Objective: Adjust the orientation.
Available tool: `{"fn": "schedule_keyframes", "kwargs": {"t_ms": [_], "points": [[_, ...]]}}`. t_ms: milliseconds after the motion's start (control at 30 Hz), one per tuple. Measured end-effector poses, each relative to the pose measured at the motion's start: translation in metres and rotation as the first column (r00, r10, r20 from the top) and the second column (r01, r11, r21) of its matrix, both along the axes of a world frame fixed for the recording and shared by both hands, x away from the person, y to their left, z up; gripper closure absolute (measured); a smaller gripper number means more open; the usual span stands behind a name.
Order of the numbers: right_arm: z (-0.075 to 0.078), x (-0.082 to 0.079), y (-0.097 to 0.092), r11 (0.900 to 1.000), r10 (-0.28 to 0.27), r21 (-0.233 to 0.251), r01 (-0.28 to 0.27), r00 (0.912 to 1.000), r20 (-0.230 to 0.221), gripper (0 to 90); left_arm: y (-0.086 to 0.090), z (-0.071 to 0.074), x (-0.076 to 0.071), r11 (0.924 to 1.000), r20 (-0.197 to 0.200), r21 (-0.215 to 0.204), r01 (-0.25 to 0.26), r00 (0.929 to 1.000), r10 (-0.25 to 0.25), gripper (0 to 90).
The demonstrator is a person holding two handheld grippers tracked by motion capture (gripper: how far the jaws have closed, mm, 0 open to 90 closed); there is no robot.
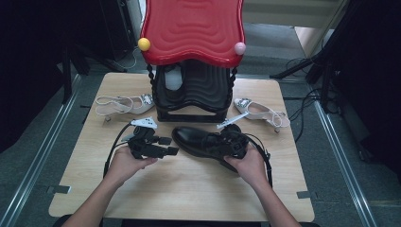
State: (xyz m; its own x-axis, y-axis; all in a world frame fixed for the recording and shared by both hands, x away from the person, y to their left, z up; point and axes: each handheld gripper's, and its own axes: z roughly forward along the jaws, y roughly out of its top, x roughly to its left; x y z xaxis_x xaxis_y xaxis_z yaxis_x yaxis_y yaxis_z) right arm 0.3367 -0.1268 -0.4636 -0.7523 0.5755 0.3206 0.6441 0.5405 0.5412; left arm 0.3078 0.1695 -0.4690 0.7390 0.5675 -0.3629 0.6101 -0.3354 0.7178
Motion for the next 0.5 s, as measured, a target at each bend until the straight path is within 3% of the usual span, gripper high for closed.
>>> {"fn": "schedule_keyframes", "kwargs": {"t_ms": [400,433,500], "points": [[-0.01,0.0,0.031,0.9991,-0.021,0.037,0.022,0.9995,-0.022,78.7,0.001,-0.001,0.001,0.9998,0.01,-0.02,0.004,0.9999,-0.004,55.8],[-0.01,-0.001,0.033,0.9994,-0.021,0.027,0.021,0.9997,-0.01,78.7,0.001,-0.002,0.002,0.9998,-0.013,-0.022,0.002,0.9999,-0.003,56.2],[-0.011,-0.002,0.035,0.9995,-0.021,0.022,0.021,0.9998,0.0,78.7,0.002,-0.001,0.002,0.9998,-0.015,-0.019,-0.01,0.9998,0.009,58.7]]}}
